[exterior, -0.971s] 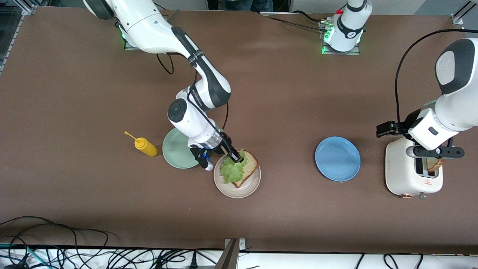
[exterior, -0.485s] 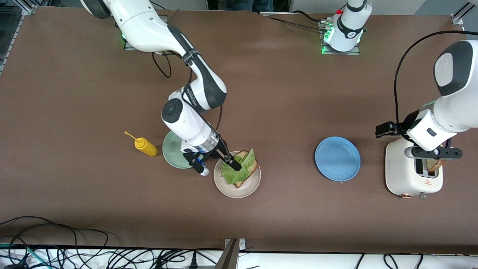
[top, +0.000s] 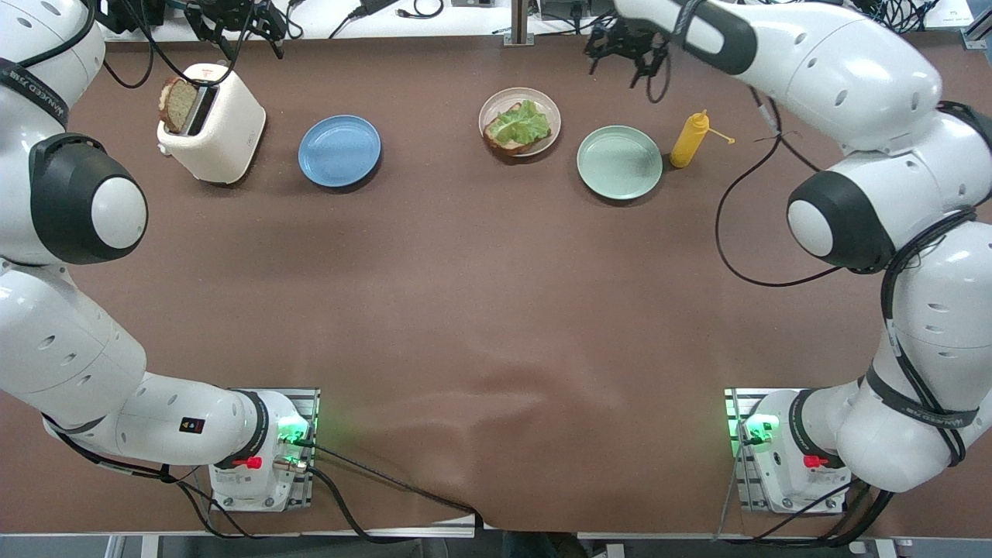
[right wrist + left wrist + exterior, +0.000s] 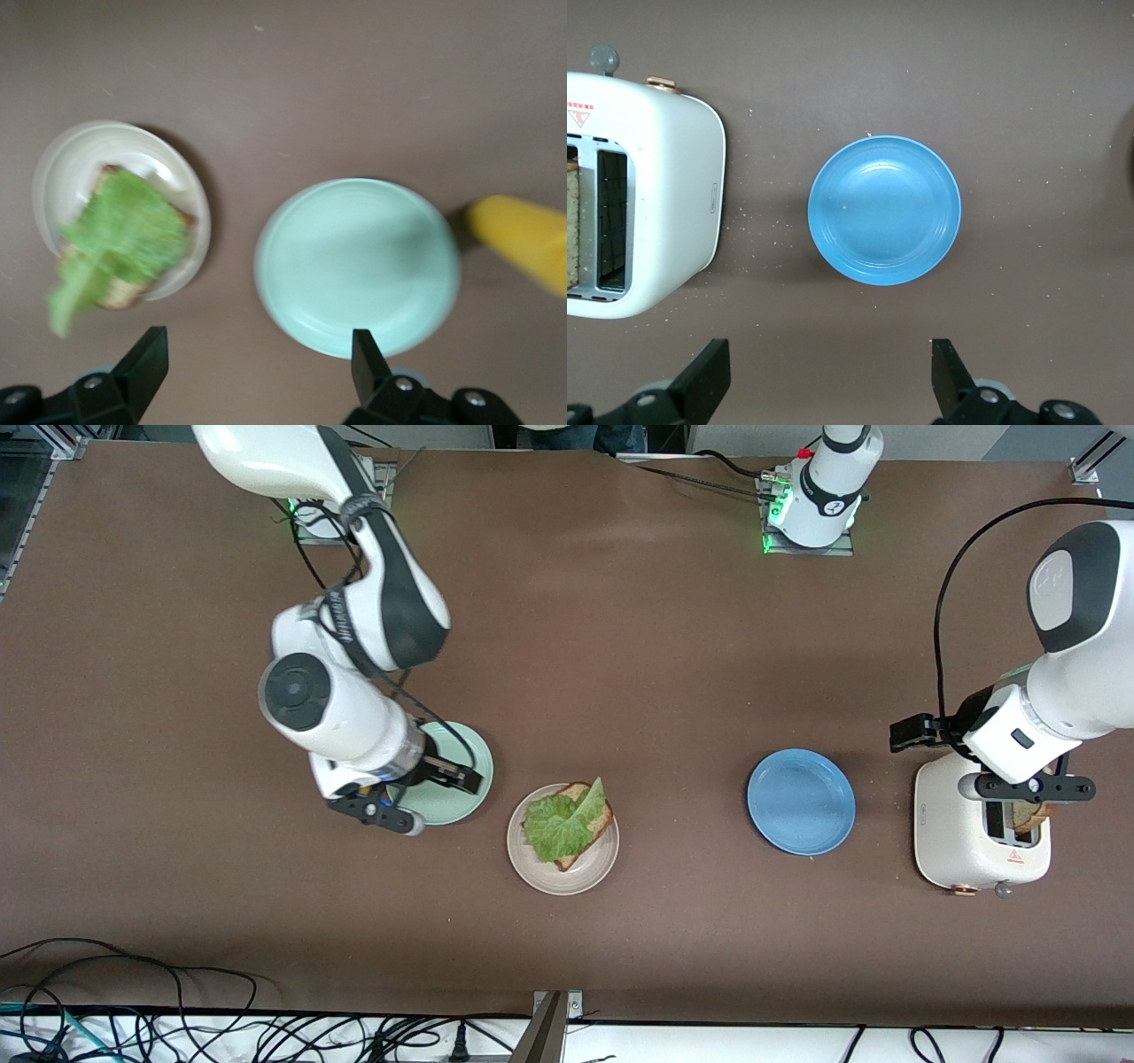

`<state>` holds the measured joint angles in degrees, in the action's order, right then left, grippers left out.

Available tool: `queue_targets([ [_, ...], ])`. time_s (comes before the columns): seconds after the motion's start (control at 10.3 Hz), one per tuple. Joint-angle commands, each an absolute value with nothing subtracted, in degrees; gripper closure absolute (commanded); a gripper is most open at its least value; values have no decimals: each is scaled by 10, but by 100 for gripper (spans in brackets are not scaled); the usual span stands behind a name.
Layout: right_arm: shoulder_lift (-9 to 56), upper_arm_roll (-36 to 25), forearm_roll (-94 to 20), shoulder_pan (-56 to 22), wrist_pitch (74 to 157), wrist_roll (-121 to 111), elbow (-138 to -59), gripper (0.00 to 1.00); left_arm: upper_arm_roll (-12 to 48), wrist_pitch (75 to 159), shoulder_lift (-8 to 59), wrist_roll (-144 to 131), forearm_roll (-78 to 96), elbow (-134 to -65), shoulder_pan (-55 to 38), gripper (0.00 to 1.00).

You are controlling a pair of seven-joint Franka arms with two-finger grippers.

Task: Make sandwich on beige plate with both arms
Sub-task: 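Move the right gripper to the yellow mustard bottle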

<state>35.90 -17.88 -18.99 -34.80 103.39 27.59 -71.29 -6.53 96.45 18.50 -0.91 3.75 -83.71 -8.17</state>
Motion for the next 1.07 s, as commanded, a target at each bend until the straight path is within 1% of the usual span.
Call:
queue_targets([
  [0.0,307,-201,-183,-315,961,140,-756,6,-68,967,183,-4,39,-838,-84,0],
  [0.19,238,-227,-176,-283,954,-11,-848,5,-71,967,182,3,39,-837,-74,0],
  [0.29,220,-240,-163,-270,954,-81,-878,3,-72,967,182,8,39,-835,-62,0],
  [0.39,217,-240,-162,-237,954,-158,-893,0,-72,967,182,21,39,-834,-55,0],
  [0.58,221,-239,-165,-175,966,-303,-917,0,-73,969,185,67,29,-829,-25,0],
  [0.78,236,-238,-180,-129,997,-454,-939,0,-73,969,206,131,4,-804,5,0],
  [0.97,264,-238,-267,-88,1035,-628,-975,0,-73,976,219,185,4,-788,38,0],
])
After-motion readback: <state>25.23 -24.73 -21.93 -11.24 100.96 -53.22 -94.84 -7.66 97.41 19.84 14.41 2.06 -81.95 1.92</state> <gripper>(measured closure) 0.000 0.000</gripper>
